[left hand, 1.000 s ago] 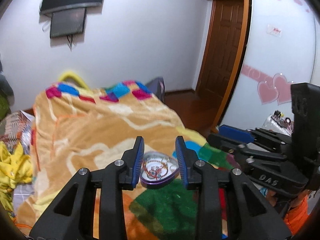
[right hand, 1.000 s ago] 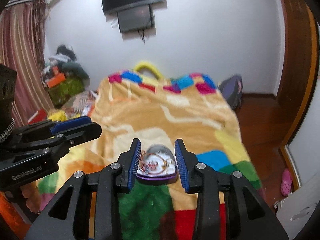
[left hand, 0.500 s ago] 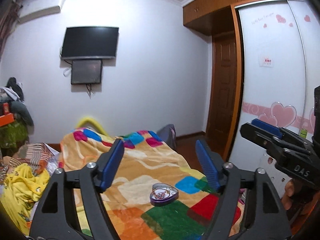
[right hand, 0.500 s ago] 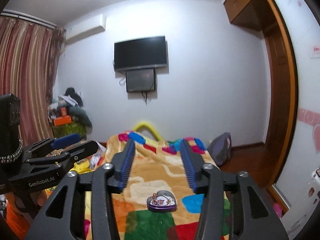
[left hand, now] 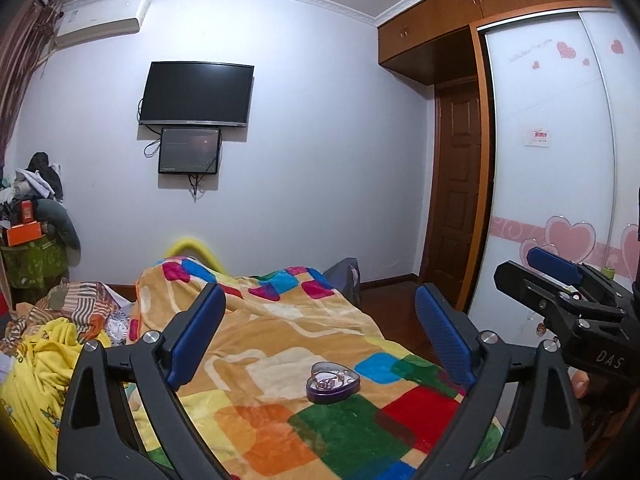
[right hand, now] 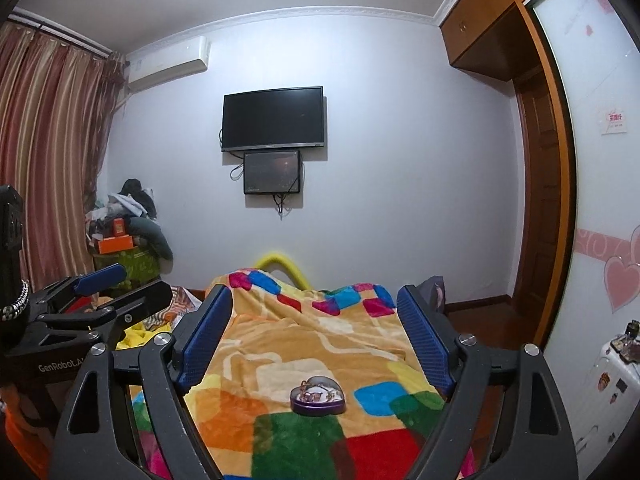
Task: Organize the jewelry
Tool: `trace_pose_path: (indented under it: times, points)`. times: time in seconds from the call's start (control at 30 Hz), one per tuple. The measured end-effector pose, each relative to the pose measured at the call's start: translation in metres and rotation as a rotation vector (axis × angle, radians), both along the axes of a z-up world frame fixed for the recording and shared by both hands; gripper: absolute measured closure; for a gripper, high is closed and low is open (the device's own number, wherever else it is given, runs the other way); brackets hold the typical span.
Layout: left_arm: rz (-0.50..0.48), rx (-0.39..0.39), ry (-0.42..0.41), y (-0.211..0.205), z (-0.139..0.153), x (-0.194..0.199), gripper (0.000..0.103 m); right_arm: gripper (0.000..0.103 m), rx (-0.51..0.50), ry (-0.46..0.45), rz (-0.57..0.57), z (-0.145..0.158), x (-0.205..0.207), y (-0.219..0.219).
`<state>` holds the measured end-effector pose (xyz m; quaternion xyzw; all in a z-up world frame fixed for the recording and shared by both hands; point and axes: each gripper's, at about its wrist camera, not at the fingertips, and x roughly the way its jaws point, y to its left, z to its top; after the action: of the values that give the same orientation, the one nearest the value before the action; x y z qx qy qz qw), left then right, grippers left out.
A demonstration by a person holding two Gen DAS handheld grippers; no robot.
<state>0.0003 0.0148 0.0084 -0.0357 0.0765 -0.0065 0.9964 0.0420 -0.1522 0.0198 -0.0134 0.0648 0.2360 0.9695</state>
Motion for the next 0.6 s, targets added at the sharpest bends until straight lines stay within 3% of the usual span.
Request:
trace_pose_path:
  times: [0.6]
  points:
    - [0.007,-0.001,0.022,-0.002,-0.007,0.001,0.003,0.021,0.006,0.006,0.001,-0.007,-0.009,-0.009]
